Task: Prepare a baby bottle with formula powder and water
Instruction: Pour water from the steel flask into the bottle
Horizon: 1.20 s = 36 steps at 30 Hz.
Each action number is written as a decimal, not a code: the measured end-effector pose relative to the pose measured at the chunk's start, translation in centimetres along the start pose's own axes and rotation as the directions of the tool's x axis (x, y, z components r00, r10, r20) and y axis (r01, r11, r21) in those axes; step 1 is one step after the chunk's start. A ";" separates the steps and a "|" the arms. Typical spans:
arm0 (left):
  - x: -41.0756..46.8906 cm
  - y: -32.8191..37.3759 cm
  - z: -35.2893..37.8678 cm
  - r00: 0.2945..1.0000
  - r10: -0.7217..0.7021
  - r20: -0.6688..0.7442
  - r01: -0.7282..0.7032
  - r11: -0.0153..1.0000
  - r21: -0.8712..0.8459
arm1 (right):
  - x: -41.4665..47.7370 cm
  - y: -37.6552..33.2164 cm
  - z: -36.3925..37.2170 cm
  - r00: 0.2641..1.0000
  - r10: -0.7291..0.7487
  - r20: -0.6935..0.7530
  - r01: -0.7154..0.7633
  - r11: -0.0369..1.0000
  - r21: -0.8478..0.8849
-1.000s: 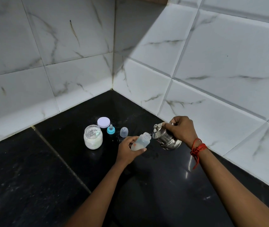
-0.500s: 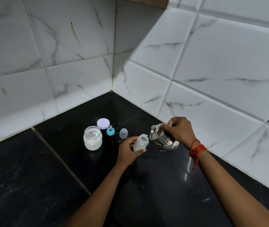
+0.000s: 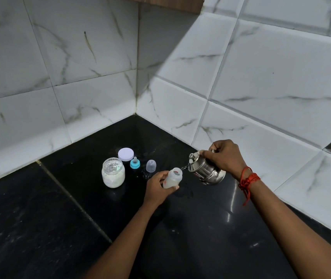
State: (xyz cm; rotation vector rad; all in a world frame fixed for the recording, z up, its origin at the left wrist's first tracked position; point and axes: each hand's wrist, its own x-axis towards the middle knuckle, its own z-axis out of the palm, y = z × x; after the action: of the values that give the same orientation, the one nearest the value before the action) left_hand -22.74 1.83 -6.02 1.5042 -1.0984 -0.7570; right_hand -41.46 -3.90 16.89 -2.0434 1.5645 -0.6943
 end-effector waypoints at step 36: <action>-0.4 0.5 0.7 1.000 -0.010 0.022 0.010 1.000 0.020 | 0.4 -3.7 -5.9 0.996 -0.052 -0.067 0.049 0.998 -0.039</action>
State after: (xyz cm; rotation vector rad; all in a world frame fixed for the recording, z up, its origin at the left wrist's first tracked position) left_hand -23.65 1.88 -5.78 1.5222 -1.1184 -0.7729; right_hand -42.43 -3.81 23.81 -2.1136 1.5789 -0.7664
